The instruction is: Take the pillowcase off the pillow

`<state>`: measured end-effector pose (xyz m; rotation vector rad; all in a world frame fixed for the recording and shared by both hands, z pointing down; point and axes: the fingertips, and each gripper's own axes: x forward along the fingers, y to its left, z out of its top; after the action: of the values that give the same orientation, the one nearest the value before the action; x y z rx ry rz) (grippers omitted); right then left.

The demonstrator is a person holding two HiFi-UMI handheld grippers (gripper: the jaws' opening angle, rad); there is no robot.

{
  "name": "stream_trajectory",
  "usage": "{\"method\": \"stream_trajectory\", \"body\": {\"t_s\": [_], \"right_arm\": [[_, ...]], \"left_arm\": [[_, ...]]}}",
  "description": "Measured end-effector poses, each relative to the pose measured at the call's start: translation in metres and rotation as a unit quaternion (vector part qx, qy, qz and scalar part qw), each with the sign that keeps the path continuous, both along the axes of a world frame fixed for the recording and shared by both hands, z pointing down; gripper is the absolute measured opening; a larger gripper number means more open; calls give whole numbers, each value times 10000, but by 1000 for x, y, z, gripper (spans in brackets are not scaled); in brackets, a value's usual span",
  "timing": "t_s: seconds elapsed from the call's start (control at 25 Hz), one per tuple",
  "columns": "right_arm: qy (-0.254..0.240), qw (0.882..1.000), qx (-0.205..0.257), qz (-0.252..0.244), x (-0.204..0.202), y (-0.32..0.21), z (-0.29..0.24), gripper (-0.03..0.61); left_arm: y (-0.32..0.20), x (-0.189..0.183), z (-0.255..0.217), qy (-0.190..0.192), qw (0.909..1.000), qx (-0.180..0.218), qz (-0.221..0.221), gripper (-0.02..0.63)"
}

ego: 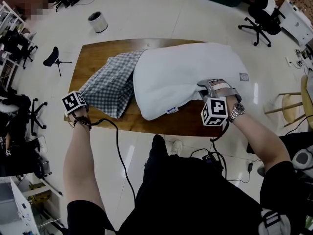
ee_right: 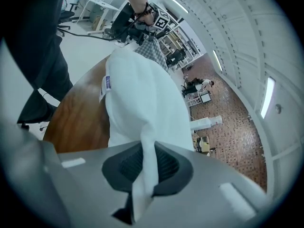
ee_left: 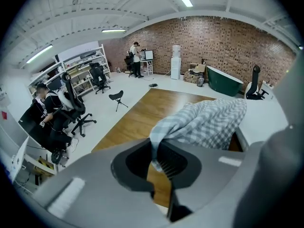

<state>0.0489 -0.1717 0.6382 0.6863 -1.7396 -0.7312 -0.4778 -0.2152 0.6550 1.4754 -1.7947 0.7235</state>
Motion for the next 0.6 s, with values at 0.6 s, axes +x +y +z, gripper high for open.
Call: {"method": "stream_trajectory", "body": {"t_s": [0.6], "right_arm": [[-136,9998,-124,89,3,16,12,49]], "left_arm": [[37,-5,4,-65,9998,-43,-161,31]]}}
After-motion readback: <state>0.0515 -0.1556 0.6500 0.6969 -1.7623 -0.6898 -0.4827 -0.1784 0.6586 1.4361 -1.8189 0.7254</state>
